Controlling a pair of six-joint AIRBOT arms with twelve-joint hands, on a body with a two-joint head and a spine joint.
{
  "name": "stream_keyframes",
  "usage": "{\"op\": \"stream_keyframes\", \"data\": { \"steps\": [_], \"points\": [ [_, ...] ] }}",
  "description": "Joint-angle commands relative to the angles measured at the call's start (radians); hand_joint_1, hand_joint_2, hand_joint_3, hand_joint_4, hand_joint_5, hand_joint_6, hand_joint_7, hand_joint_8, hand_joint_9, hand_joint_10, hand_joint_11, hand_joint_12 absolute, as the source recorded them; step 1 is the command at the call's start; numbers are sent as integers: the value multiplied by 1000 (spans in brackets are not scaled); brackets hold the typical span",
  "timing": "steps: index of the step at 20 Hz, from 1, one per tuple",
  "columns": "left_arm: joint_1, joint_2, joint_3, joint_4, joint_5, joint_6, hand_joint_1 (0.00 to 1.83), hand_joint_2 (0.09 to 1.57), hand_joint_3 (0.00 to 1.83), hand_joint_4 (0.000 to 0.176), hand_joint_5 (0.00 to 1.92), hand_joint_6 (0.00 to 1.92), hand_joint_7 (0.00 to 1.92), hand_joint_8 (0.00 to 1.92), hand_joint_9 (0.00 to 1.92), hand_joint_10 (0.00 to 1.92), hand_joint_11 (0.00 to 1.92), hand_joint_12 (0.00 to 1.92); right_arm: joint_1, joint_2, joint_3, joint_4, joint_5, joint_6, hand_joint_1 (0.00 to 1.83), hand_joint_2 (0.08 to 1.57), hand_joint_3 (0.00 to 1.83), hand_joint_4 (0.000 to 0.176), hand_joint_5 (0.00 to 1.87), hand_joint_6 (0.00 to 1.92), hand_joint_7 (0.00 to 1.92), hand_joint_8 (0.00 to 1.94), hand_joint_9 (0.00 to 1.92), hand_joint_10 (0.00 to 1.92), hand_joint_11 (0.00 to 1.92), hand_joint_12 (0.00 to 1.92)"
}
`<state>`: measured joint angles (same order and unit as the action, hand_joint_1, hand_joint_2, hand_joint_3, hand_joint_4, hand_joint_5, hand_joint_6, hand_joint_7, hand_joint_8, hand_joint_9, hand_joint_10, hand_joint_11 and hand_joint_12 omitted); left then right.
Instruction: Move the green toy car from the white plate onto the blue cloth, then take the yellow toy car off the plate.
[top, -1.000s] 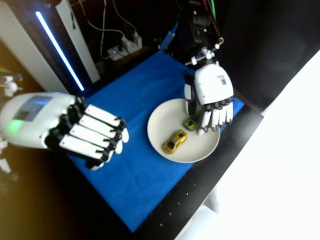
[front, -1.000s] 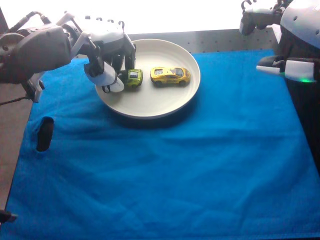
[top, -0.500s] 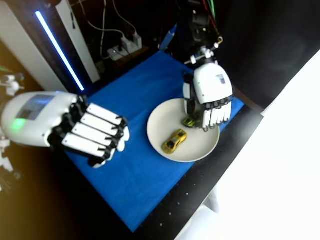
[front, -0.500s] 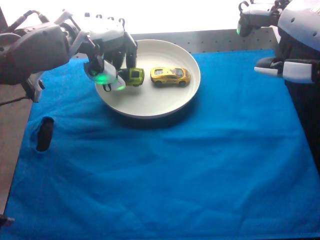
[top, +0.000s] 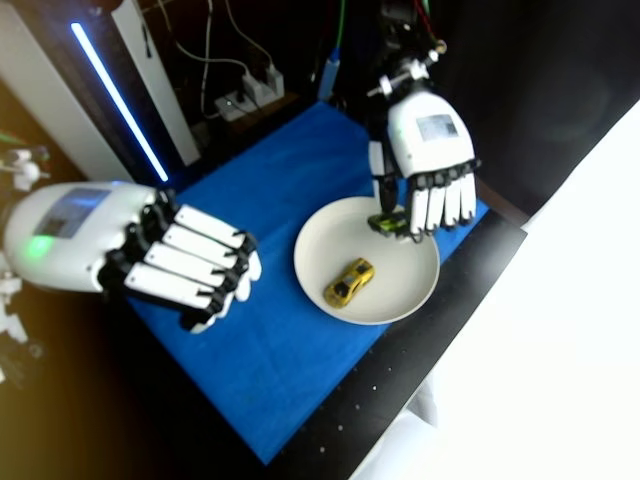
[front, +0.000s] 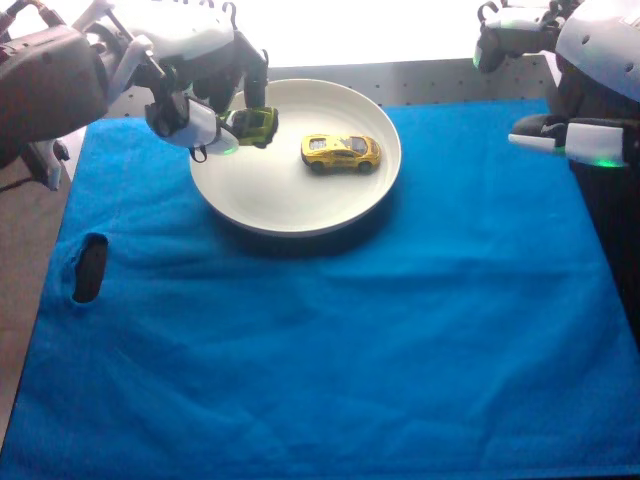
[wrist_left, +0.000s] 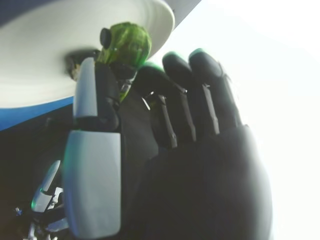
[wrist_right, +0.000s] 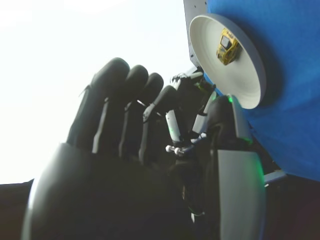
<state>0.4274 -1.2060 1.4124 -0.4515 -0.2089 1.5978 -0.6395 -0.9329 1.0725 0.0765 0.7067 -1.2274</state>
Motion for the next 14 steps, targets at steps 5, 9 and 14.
{"op": "stream_keyframes", "data": {
  "steps": [5,9,14],
  "points": [
    [-14,67,-83,41,-160,2,1210,1217,0,0,806,1093,809,1531,696,1799,675,1921,10,-1,-2,-1,126,2,1022,1044,0,0,473,897,475,1105,458,1477,459,1879],
    [36,171,-225,74,-255,2,1202,1238,0,0,769,1110,774,1608,713,1863,700,1921,10,0,-2,-1,123,2,1026,1041,0,0,445,971,513,1054,509,1396,490,1804],
    [108,275,-377,128,-367,1,1203,1245,0,0,765,1088,758,1642,755,1843,742,1921,10,3,-2,0,119,2,1030,1013,0,0,499,956,543,1062,519,1366,450,1760]
  ]
}}
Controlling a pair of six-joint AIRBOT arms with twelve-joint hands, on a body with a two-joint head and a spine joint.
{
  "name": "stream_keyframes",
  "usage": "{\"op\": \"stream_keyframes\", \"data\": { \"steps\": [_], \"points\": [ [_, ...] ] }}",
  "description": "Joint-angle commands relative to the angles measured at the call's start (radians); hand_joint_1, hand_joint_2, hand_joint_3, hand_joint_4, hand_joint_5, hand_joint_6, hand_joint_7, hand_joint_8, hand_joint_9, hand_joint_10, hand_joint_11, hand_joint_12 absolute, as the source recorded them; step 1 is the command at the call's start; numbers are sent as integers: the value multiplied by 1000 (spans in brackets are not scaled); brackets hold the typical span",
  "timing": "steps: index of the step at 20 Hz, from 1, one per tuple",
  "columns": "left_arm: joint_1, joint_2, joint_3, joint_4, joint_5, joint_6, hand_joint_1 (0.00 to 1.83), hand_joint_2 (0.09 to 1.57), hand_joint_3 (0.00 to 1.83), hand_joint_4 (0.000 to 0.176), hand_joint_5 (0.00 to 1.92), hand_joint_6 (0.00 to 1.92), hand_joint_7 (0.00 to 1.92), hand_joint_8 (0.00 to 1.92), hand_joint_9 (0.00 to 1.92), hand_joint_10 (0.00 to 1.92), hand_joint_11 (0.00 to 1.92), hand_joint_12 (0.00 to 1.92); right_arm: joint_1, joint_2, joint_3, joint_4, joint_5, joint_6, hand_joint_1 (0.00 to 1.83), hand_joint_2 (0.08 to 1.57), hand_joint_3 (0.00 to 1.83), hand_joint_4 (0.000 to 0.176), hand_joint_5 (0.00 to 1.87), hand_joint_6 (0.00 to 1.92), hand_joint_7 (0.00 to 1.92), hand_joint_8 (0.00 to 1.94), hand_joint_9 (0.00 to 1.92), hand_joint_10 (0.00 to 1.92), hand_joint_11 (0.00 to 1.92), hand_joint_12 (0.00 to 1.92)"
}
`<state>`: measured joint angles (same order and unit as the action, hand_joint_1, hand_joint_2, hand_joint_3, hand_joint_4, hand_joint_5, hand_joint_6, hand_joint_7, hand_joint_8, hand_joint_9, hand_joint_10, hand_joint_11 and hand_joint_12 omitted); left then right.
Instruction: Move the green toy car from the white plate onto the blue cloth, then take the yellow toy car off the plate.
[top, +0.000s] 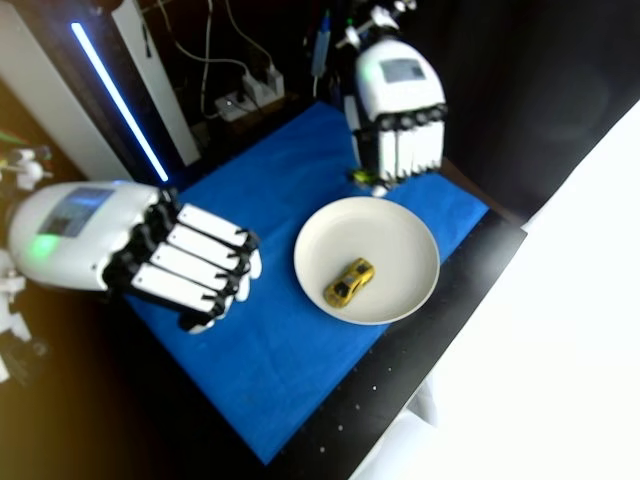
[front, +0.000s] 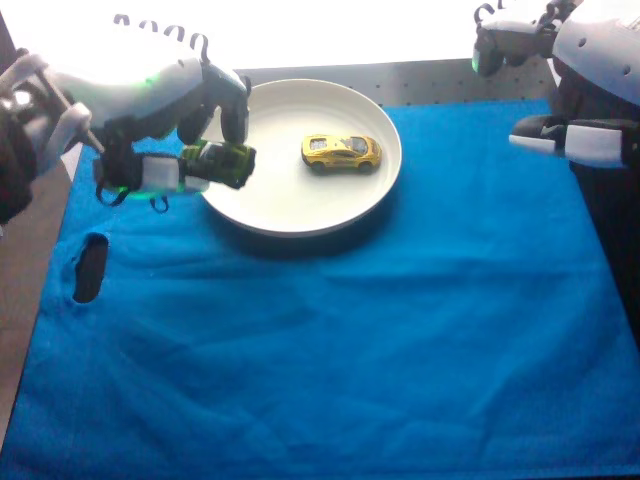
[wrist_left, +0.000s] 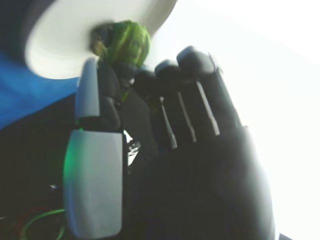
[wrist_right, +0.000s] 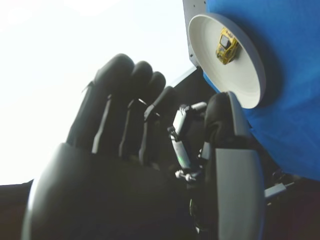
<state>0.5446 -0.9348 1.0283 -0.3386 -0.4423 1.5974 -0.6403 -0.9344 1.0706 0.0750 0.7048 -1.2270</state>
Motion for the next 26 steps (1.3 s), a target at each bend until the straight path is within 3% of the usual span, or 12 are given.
{"op": "stream_keyframes", "data": {
  "steps": [1,3,7,8,10,12,17,21,22,23,24,26],
  "points": [
    [5,21,-19,23,-152,1,1203,1234,0,0,762,1132,790,1566,691,1709,615,1921,10,5,0,1,120,1,996,1015,0,0,511,951,545,1039,540,1327,482,1723],
    [33,56,-72,43,-189,1,1179,1227,0,0,759,1198,806,1471,672,1522,536,1846,10,7,0,2,116,1,922,1027,0,0,545,886,563,986,561,1287,507,1720],
    [122,121,-174,57,-268,1,1164,1222,0,0,794,1199,786,1433,682,1471,581,1810,10,8,3,10,106,1,985,1024,0,0,549,834,537,1008,481,1366,434,1752],
    [145,136,-197,60,-286,1,1155,1228,0,0,817,1191,736,1478,581,1491,417,1856,10,8,4,12,105,1,1011,1036,0,0,546,825,548,1008,491,1364,426,1806],
    [205,163,-247,61,-323,1,1175,1223,0,0,851,1098,728,1524,552,1476,378,1842,10,8,5,16,100,1,1047,1039,0,0,561,837,589,994,523,1338,442,1833],
    [269,178,-283,53,-347,-2,1148,1240,2,0,809,1210,695,1509,514,1361,295,1740,10,7,5,18,98,1,1042,1047,0,0,545,892,596,1007,529,1386,458,1888],
    [414,169,-321,3,-357,-41,1135,1248,2,30,753,1335,722,1435,560,1284,382,1613,10,4,5,22,93,1,1040,1054,0,0,550,939,591,978,552,1349,495,1833],
    [462,115,-299,-47,-308,-48,1127,1266,1,12,763,1373,647,1494,467,1426,337,1731,10,3,5,22,92,1,1037,1056,0,0,546,913,593,987,566,1378,544,1830],
    [465,107,-294,-51,-303,-48,953,1272,0,73,693,1429,508,1215,354,1390,212,1763,10,3,5,22,92,1,1021,1059,0,0,539,909,587,990,558,1374,535,1821],
    [466,97,-287,-57,-295,-48,868,1278,0,155,656,1466,442,1005,275,1290,129,1763,10,3,4,22,92,1,1006,1062,0,0,533,902,580,976,559,1357,536,1809],
    [467,91,-281,-64,-288,-48,788,1143,0,79,389,851,346,655,165,1027,25,1600,10,3,4,22,92,1,1008,1057,0,0,532,899,577,963,557,1336,545,1788],
    [471,90,-282,-70,-291,-48,734,1031,0,78,307,188,267,120,101,508,0,1143,10,3,4,22,92,1,1041,1051,0,0,536,869,563,949,525,1327,479,1818]
  ]
}}
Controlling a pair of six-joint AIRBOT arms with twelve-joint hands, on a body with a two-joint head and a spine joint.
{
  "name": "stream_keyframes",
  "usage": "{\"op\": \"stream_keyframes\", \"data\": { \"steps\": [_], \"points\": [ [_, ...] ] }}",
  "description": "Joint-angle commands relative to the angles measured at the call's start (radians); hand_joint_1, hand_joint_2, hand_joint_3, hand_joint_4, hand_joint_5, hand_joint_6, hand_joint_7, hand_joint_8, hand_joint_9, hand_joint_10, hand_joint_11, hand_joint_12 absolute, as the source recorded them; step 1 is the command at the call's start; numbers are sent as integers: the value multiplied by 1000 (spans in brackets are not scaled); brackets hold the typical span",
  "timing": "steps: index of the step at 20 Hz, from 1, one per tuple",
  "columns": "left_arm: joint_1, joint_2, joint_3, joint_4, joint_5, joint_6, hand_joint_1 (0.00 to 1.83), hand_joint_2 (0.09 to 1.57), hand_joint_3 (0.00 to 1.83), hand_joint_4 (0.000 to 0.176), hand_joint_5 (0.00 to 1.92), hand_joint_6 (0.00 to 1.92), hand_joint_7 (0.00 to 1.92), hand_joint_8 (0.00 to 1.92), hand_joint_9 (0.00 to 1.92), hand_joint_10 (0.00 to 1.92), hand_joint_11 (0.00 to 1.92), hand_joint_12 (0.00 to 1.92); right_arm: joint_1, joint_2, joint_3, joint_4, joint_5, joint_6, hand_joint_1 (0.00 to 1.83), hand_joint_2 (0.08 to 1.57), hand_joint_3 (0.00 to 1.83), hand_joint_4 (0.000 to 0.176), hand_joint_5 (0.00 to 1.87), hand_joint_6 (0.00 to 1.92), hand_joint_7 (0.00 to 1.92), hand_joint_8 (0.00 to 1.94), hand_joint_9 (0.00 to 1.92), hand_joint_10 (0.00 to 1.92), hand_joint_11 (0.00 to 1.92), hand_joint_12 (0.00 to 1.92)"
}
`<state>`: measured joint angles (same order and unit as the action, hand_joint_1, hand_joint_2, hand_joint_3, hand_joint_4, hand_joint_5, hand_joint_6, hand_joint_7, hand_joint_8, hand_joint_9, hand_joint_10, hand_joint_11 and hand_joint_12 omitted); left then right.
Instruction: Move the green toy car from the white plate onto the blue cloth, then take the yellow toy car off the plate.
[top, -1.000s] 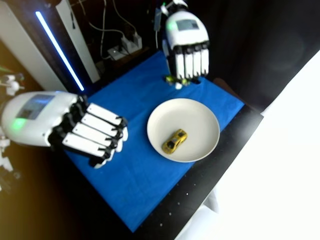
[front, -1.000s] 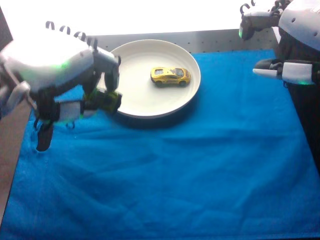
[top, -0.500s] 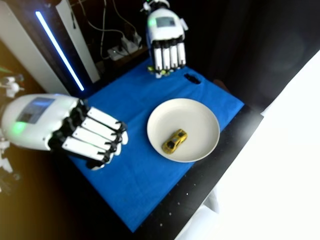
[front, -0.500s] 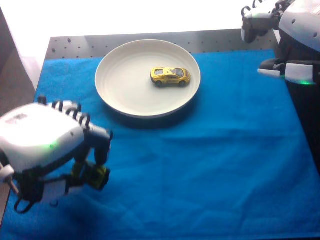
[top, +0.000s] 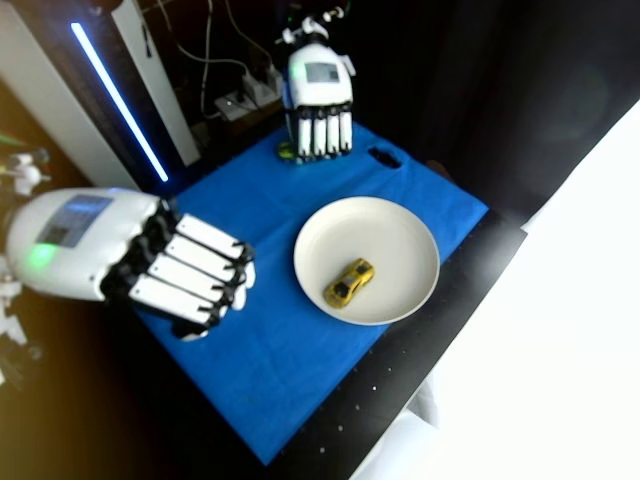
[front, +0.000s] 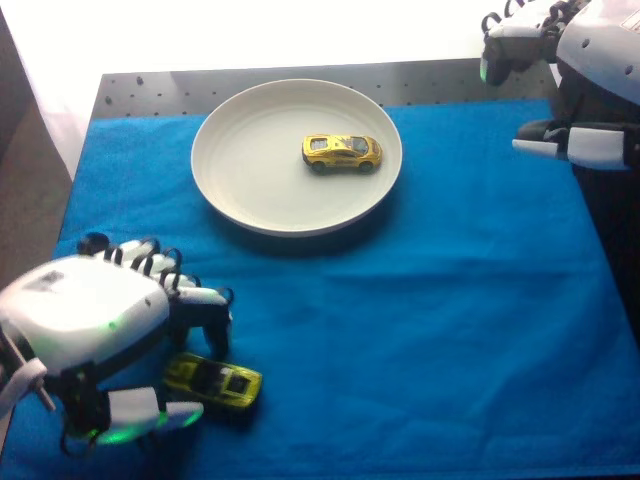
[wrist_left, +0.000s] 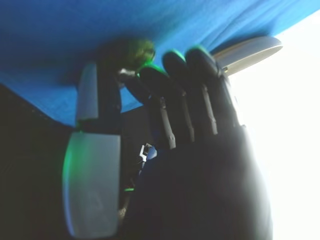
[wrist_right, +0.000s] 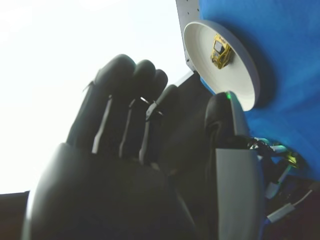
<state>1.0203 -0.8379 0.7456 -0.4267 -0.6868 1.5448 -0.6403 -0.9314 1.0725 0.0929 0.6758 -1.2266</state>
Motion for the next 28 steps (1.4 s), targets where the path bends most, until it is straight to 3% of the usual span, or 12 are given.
{"op": "stream_keyframes", "data": {
  "steps": [1,3,4,7,8,9,12,17,19,23,25,28],
  "points": [
    [-4,-7,0,17,-51,5,672,1012,0,71,266,58,220,32,111,307,0,963,10,0,2,4,121,1,1083,1049,0,0,545,855,570,970,509,1339,439,1831],
    [-2,-5,-3,15,-61,5,609,967,0,157,86,11,45,9,24,83,0,441,10,0,1,5,121,1,1081,1059,0,0,530,842,562,966,497,1292,401,1777],
    [1,-2,-7,13,-73,5,604,942,0,164,57,2,13,4,9,21,0,264,10,0,1,5,121,1,1073,1061,0,0,527,842,559,966,498,1286,409,1777],
    [14,15,-22,4,-114,5,587,926,1,109,45,4,0,0,0,0,0,5,10,0,0,5,121,1,1059,1057,0,0,523,858,558,1000,521,1315,465,1784],
    [19,24,-29,2,-131,5,579,938,6,143,63,10,8,3,0,0,0,0,10,0,0,5,121,1,1070,1059,0,0,518,872,540,1042,492,1364,437,1800],
    [22,32,-34,2,-146,5,549,952,11,132,68,11,20,7,14,5,50,24,10,0,0,5,121,1,1051,1068,0,0,507,873,528,1050,483,1371,435,1803],
    [32,60,-51,-8,-210,5,492,1031,0,82,152,18,106,12,97,19,0,523,10,-1,-1,5,121,1,994,1070,0,0,501,895,519,1045,517,1369,499,1797],
    [47,119,-86,-13,-330,5,435,1083,1,76,277,18,261,17,223,28,0,817,11,-4,0,5,121,1,915,1090,0,0,474,934,499,1000,493,1395,447,1858],
    [53,144,-101,-13,-375,5,494,1077,0,28,322,17,317,16,276,28,0,869,11,-5,0,5,121,1,940,1080,0,0,453,962,470,1060,441,1397,408,1783],
    [59,183,-116,-18,-466,5,538,1119,5,15,300,4,286,0,287,13,0,1005,11,-9,6,4,121,1,1014,1087,0,0,406,888,444,944,318,1312,225,1818],
    [58,184,-108,-23,-502,5,541,1069,0,35,299,2,291,4,297,11,0,1024,11,-9,12,1,121,1,960,1055,0,0,452,775,459,909,319,1312,166,1858],
    [50,180,-91,-34,-553,5,554,1088,3,5,321,5,323,5,321,10,0,1100,11,-38,30,1,121,1,787,1035,0,0,507,621,522,770,352,1182,39,1865]
  ]
}}
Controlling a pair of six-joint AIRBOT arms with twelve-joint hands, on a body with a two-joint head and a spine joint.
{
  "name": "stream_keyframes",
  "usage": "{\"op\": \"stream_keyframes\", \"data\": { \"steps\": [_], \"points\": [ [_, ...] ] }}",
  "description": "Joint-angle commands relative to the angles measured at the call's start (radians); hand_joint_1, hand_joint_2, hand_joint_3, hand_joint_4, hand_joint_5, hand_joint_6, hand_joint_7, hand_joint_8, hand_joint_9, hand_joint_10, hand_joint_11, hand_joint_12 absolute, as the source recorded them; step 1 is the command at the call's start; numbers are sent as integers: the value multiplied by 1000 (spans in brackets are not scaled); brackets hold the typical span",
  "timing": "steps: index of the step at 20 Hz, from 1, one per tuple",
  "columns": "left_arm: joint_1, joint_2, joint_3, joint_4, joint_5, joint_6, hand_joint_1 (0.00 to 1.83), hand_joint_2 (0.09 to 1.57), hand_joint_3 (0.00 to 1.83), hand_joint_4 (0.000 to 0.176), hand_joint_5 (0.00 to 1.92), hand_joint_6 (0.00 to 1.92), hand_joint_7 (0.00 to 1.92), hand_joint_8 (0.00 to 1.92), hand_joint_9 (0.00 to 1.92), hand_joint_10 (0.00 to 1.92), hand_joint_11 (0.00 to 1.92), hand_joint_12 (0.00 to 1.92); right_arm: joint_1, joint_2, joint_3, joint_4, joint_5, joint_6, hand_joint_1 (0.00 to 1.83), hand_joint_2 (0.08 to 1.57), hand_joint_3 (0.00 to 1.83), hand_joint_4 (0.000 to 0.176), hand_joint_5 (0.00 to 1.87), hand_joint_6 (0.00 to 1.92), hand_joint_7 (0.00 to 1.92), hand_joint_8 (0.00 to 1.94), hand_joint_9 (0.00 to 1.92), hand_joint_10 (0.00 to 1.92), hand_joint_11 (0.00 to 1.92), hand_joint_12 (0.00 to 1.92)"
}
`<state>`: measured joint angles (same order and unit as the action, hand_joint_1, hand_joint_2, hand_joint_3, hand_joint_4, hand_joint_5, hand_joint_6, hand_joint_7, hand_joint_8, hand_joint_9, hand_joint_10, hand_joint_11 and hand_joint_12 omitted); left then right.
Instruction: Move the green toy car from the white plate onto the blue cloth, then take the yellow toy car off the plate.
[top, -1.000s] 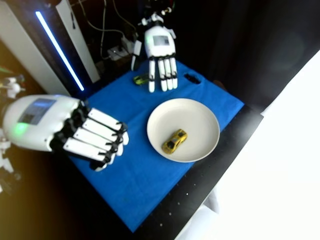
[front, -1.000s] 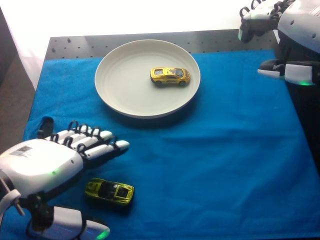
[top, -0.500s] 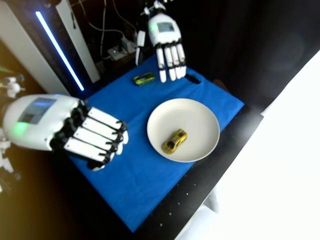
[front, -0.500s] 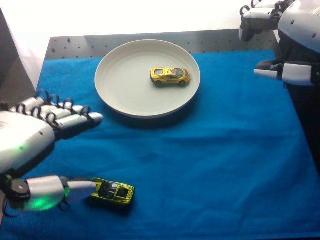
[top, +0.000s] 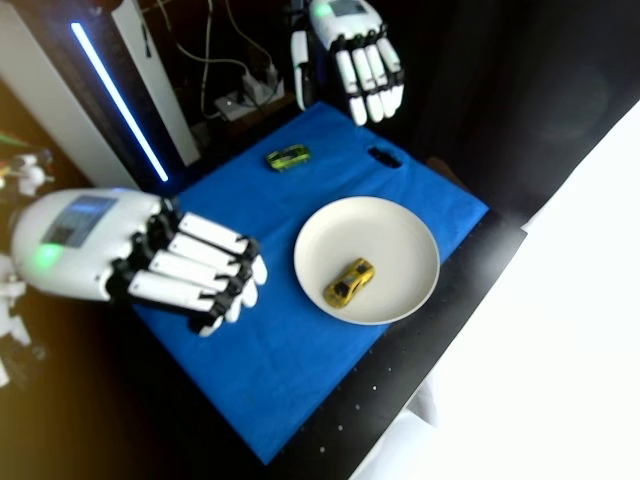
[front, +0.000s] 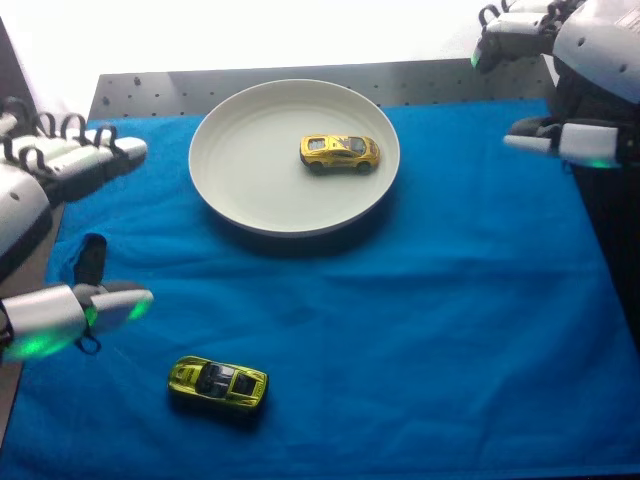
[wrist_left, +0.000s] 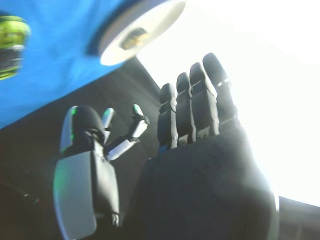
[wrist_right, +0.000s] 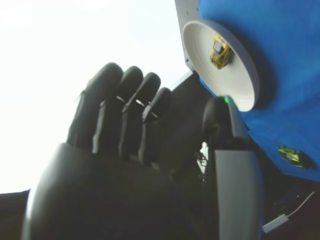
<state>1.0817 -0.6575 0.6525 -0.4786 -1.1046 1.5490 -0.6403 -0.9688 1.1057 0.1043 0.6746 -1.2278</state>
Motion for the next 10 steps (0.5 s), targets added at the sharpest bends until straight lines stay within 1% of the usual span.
{"op": "stream_keyframes", "data": {
  "steps": [1,2,3,4,5,6,8,9,10],
  "points": [
    [-19,-7,13,12,-147,1,561,1092,2,7,330,6,329,5,325,10,0,1073,19,-15,7,-11,120,2,809,1017,0,0,525,614,490,795,337,1231,83,1890],
    [-22,-10,17,10,-149,1,547,1090,1,23,352,11,321,1,331,10,0,1103,24,-19,10,-11,119,2,816,999,0,0,531,621,475,789,362,1219,188,1817],
    [-31,-18,29,5,-150,1,551,1087,0,29,374,14,336,5,349,14,0,1132,38,-32,20,-12,112,2,831,995,0,0,537,630,482,791,387,1212,249,1766],
    [-38,-24,36,2,-147,1,568,1090,0,41,395,16,364,10,372,19,0,1181,54,-45,30,-16,102,2,863,988,0,0,559,645,526,793,455,1233,352,1755],
    [-42,-26,40,0,-145,1,584,1088,0,46,410,19,377,12,383,21,0,1193,68,-57,40,-21,93,2,849,979,0,0,557,654,566,751,482,1215,376,1748],
    [-47,-31,47,-2,-139,1,590,1084,0,52,428,20,390,12,398,24,0,1209,90,-78,56,-30,77,2,875,977,0,0,551,608,604,649,481,1161,366,1716],
    [-54,-36,56,-3,-131,1,613,1105,3,55,444,18,415,13,409,24,0,1231,121,-114,82,-39,55,2,890,954,0,0,582,453,672,489,492,1060,319,1666],
    [-58,-37,58,-3,-127,1,622,1099,0,75,454,17,428,12,416,24,0,1252,129,-124,90,-40,48,2,863,948,0,0,607,376,699,415,500,1019,305,1648],
    [-69,-41,65,-3,-113,1,620,1077,0,69,460,13,420,4,405,15,0,1233,154,-159,118,-41,19,2,919,948,0,0,658,266,704,365,488,1026,287,1658]
  ]
}}
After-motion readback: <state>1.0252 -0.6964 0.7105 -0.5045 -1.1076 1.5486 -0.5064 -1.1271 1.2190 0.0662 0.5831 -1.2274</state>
